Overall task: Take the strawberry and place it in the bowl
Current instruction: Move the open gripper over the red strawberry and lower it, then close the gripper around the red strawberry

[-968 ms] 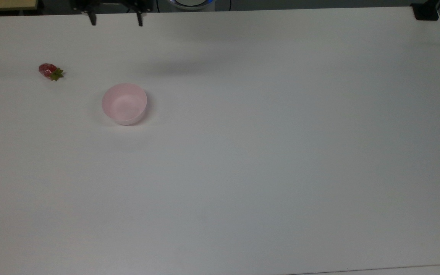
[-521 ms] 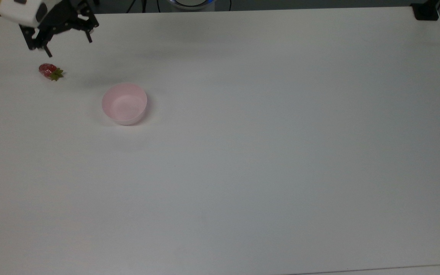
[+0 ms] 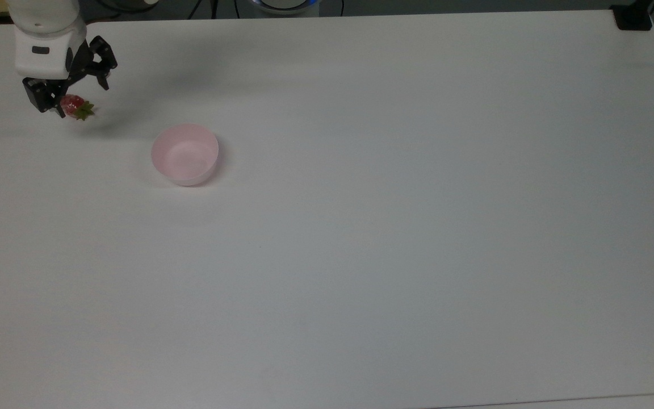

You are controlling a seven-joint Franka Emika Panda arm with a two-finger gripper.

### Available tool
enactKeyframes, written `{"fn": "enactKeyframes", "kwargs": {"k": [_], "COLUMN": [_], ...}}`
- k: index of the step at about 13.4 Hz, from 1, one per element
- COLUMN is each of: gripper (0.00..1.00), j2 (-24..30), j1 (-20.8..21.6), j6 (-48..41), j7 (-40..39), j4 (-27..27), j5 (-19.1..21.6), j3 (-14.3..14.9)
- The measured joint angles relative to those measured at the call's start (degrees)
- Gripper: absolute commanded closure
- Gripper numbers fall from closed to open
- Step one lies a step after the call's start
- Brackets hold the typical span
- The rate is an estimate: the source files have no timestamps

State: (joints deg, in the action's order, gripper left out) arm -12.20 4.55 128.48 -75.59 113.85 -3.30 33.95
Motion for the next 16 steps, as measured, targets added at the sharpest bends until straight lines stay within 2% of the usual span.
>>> {"fn": "enactKeyframes", "kwargs": {"k": [5, 6, 13, 16], "gripper": [0.26, 0.32, 0.52, 0.56], "j2": [-4.6, -5.4, -7.0, -7.0], "j1": [-3.4, -3.6, -3.8, -3.8], "j6": [8.6, 9.1, 9.2, 9.2], "j7": [-5.6, -6.4, -8.3, -8.3], "j4": [2.9, 2.9, 3.6, 3.7], "j5": [0.0, 0.0, 0.0, 0.0], "j3": [0.2, 0.2, 0.2, 0.2]}}
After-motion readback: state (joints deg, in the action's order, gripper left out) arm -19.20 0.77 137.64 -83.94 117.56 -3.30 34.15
